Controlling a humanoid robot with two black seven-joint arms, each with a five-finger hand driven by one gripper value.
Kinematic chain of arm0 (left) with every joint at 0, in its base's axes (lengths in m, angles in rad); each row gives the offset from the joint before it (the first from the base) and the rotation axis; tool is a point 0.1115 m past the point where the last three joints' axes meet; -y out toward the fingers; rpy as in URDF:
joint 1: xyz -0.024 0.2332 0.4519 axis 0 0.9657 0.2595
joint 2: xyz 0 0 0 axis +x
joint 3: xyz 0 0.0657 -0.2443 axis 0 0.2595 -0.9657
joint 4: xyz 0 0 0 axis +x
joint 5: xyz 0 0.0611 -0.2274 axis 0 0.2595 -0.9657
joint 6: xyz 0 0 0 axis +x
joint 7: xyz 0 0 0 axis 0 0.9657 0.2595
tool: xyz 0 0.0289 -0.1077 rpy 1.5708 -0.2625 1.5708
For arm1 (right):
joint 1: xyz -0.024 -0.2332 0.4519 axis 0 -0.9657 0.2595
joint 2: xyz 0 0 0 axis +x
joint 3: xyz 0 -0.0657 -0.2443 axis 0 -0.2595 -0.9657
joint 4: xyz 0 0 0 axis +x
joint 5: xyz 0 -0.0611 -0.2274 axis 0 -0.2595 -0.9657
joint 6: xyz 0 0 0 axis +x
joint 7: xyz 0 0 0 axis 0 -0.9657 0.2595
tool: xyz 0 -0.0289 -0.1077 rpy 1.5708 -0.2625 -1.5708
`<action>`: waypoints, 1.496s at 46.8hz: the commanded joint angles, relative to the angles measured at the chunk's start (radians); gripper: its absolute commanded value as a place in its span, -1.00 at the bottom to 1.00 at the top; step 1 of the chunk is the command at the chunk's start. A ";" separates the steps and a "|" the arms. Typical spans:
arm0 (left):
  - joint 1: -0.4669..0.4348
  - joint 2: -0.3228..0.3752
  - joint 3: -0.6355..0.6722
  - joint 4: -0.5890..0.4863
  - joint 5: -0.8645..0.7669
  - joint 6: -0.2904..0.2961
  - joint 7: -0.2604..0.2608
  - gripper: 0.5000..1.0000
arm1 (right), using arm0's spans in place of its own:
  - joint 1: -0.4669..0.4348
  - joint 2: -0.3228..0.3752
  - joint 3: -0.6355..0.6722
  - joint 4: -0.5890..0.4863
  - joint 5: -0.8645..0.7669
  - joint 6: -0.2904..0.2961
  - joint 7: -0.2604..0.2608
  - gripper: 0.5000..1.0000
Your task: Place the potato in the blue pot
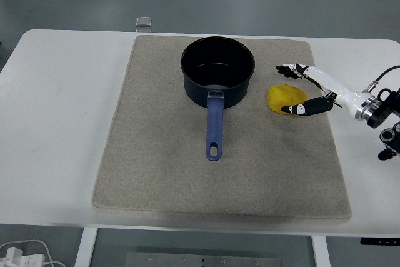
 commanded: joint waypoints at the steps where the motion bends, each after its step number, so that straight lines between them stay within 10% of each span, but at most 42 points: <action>1: 0.000 0.000 0.000 0.000 0.000 0.000 0.000 0.99 | -0.005 0.000 0.001 0.000 0.000 -0.006 0.008 0.51; 25: 0.001 0.000 0.000 0.000 0.000 0.001 0.000 0.99 | -0.029 0.018 -0.001 -0.025 0.000 -0.014 0.043 0.32; 33: 0.000 0.000 0.000 0.001 0.000 0.001 0.000 0.99 | -0.031 0.028 -0.004 -0.029 -0.002 -0.014 0.045 -0.09; 42: 0.001 0.000 0.000 0.000 0.000 0.001 0.000 0.99 | -0.034 0.028 -0.007 -0.035 -0.012 -0.014 0.045 -1.00; 70: 0.000 0.000 0.002 -0.003 0.002 0.001 0.000 0.99 | -0.028 0.025 -0.018 -0.052 0.000 -0.014 0.034 -1.00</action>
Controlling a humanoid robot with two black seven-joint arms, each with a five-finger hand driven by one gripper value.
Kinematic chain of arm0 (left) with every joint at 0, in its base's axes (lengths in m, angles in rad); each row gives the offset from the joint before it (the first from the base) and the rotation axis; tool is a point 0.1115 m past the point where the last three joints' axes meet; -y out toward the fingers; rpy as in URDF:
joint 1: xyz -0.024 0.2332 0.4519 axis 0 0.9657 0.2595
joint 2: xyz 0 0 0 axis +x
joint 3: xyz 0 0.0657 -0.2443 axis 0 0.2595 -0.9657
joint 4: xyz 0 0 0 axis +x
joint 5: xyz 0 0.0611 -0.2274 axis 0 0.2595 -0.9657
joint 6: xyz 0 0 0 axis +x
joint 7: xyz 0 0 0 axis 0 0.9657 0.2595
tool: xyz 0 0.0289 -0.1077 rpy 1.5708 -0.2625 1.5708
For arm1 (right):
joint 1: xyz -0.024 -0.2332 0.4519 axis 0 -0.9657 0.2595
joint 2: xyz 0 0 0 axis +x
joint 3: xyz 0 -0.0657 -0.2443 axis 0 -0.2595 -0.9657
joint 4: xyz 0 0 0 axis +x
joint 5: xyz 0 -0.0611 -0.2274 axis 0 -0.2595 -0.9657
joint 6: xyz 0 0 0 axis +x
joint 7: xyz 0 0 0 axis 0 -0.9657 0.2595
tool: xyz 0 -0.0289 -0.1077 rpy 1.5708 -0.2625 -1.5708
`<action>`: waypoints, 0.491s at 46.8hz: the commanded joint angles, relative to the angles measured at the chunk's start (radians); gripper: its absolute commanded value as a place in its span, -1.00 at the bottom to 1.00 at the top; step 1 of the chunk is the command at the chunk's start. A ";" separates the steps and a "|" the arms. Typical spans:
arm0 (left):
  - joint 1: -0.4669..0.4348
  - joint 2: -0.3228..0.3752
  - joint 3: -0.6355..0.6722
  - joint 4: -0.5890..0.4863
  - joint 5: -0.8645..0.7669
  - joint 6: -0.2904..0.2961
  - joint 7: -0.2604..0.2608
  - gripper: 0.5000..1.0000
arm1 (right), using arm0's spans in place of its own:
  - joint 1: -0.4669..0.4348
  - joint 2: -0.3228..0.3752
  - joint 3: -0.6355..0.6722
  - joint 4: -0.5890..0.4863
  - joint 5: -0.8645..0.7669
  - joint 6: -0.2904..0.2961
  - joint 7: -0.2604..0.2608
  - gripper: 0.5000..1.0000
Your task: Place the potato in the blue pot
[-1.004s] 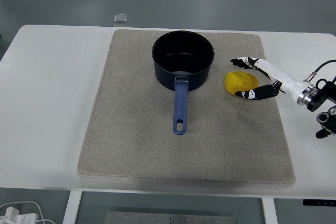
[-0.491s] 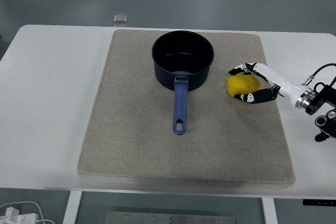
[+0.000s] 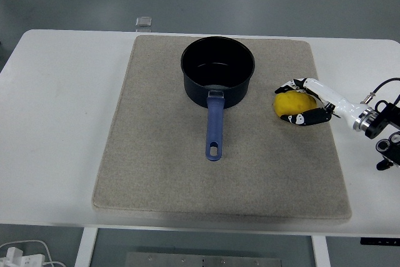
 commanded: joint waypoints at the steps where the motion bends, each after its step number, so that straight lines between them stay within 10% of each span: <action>1: 0.000 0.000 -0.001 0.000 0.000 0.000 0.000 0.99 | 0.002 -0.002 0.007 0.000 0.002 0.000 -0.001 -1.00; 23: 0.000 0.000 -0.002 0.000 0.000 0.000 0.000 0.99 | 0.031 -0.003 0.017 0.000 0.008 0.000 -0.004 -1.00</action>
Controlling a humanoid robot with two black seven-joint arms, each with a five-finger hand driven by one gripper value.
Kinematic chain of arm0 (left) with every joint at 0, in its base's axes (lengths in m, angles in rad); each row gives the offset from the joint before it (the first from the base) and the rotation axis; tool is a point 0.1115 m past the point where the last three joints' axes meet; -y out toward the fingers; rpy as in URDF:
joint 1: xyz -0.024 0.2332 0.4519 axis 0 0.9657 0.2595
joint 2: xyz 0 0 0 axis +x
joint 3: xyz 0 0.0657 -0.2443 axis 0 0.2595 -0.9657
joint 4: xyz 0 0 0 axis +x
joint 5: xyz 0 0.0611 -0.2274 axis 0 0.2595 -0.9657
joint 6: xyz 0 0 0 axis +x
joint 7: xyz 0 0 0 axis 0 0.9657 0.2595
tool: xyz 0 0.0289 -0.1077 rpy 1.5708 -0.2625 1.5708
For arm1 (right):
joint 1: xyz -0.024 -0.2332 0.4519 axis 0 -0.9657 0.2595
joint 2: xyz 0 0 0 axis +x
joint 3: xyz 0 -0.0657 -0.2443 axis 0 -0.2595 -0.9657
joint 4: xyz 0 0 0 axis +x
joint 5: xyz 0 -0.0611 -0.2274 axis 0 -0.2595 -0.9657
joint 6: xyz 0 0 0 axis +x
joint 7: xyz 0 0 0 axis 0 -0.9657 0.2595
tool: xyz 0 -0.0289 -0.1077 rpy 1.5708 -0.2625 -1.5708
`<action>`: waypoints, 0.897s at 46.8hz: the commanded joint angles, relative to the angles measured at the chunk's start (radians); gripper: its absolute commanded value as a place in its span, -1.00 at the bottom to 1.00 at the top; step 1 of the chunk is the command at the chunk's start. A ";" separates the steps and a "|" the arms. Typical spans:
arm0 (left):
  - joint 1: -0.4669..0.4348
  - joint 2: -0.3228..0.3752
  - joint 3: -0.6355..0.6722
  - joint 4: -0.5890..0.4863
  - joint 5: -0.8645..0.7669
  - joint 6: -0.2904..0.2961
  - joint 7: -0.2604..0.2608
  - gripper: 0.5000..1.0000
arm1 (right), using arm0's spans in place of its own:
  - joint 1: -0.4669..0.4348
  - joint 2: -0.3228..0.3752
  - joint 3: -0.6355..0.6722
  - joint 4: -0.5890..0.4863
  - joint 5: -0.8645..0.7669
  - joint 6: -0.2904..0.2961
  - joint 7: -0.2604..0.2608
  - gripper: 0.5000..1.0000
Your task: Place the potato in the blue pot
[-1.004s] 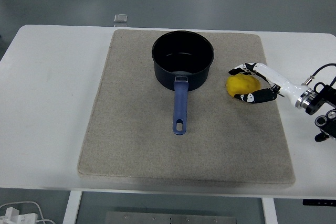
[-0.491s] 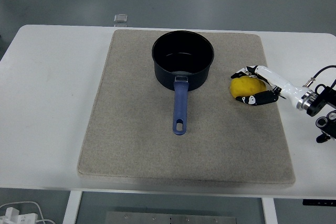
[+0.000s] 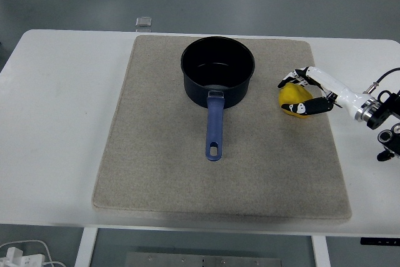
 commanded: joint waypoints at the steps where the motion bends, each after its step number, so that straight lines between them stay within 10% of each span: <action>1: 0.000 0.000 0.000 0.000 0.000 0.000 0.000 0.99 | 0.002 -0.001 0.002 0.000 0.000 0.000 -0.001 -1.00; 42: 0.000 0.000 0.001 -0.003 0.000 -0.001 0.000 0.99 | 0.166 0.003 0.010 0.001 0.144 0.014 -0.007 -1.00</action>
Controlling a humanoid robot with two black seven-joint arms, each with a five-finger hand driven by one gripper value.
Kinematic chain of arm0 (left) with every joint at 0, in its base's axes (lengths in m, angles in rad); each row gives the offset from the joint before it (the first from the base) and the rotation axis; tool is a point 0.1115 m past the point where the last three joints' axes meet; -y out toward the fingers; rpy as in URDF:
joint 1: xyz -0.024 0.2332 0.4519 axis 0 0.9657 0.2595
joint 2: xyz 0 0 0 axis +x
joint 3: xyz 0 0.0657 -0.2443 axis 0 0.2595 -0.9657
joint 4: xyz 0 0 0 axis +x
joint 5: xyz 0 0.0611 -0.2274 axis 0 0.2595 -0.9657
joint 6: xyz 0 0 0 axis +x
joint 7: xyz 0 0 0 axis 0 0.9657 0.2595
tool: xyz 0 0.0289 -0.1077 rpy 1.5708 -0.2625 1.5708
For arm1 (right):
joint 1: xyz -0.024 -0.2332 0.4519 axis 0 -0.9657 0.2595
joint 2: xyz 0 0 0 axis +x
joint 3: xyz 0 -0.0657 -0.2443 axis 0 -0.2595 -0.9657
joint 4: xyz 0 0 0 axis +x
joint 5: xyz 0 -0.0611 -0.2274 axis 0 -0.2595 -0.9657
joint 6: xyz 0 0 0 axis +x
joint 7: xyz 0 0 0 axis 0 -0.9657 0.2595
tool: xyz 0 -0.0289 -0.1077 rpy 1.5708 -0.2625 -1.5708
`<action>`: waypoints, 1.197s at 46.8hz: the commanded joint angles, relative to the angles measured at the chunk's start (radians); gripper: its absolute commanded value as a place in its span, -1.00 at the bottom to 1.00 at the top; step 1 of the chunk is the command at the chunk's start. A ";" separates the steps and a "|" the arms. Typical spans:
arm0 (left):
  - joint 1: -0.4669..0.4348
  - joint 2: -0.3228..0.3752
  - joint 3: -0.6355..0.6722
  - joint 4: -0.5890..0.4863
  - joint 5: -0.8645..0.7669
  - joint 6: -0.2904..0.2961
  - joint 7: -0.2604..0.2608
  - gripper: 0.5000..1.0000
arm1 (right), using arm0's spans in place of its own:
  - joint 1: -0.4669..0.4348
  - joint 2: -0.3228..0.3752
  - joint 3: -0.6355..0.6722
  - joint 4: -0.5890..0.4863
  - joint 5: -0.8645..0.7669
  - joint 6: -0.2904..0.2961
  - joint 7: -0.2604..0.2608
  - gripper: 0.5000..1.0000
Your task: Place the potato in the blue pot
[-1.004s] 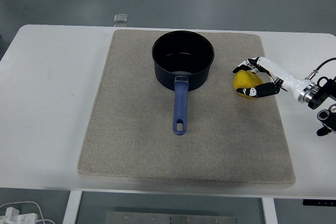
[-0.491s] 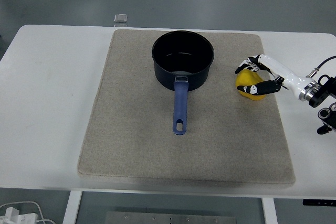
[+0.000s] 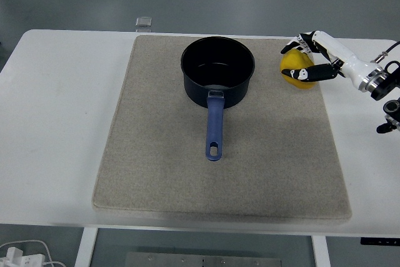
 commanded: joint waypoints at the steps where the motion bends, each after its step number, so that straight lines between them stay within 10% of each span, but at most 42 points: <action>1: 0.000 0.000 0.000 -0.002 0.000 -0.002 0.000 0.99 | 0.036 0.005 -0.010 0.001 0.026 0.000 -0.004 -1.00; 25: 0.000 0.000 -0.002 -0.002 0.000 -0.002 0.000 0.99 | 0.174 0.186 -0.017 -0.012 0.034 -0.010 -0.093 -1.00; 43: 0.001 0.000 -0.002 0.004 -0.002 -0.002 0.000 0.99 | 0.228 0.440 -0.013 -0.242 0.032 -0.011 -0.103 -1.00; 56: 0.001 0.000 -0.002 -0.001 -0.002 -0.002 0.000 0.99 | 0.234 0.497 -0.017 -0.300 0.034 -0.010 -0.100 -1.00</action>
